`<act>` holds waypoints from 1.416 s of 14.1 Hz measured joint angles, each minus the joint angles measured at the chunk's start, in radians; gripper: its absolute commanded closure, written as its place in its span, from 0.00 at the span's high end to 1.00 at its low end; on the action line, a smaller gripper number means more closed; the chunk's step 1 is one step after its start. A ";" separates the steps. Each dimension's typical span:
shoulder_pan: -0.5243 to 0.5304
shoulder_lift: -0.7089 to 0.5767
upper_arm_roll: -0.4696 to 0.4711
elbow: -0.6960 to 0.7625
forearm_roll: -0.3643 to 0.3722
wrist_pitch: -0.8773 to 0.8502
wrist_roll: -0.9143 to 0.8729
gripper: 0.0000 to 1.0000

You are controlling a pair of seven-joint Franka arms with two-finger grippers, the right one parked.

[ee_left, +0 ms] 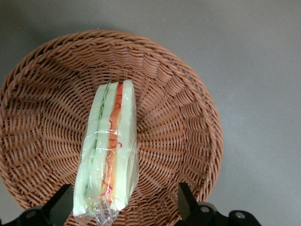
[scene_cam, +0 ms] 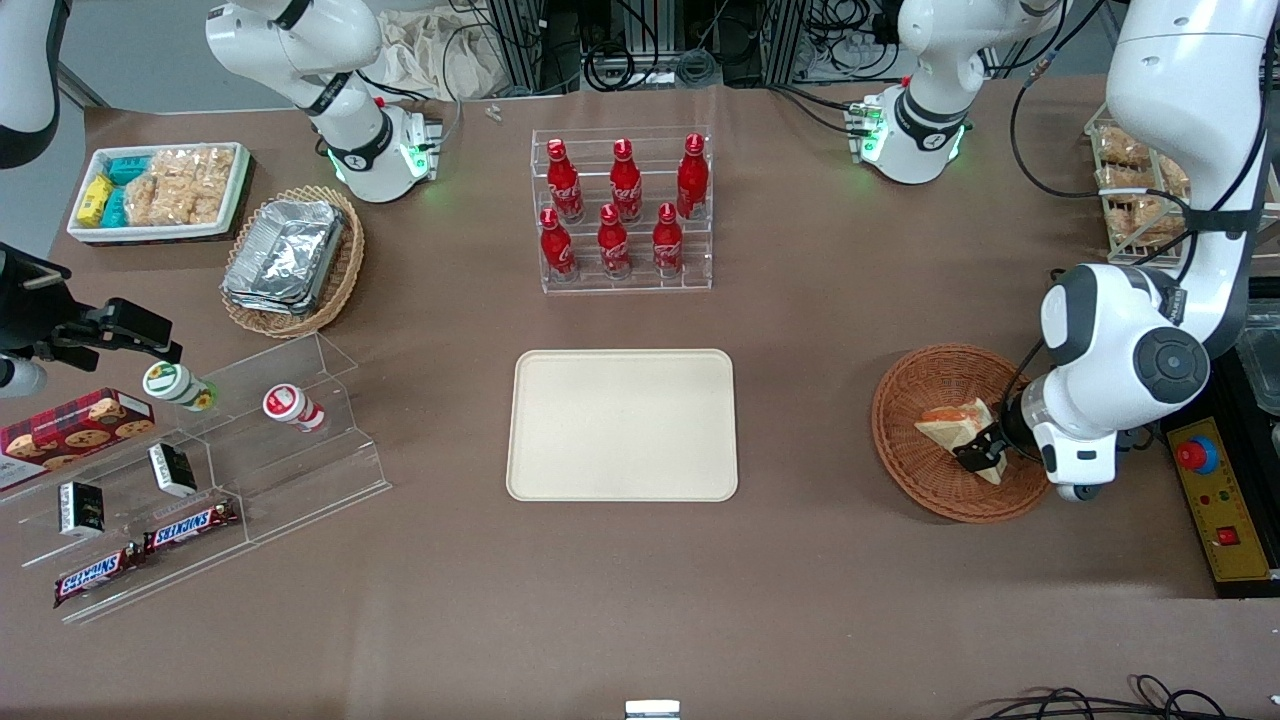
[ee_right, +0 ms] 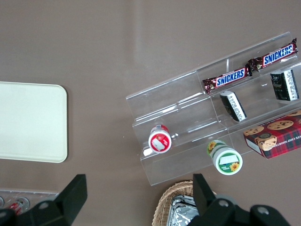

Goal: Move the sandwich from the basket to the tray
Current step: 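Close the left gripper on the wrapped sandwich and lift it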

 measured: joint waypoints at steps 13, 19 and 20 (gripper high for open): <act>-0.002 0.041 0.022 -0.103 0.029 0.152 -0.015 0.41; -0.003 0.058 0.017 -0.094 0.085 0.162 -0.086 0.00; -0.003 0.057 0.016 -0.090 0.087 0.159 -0.091 0.00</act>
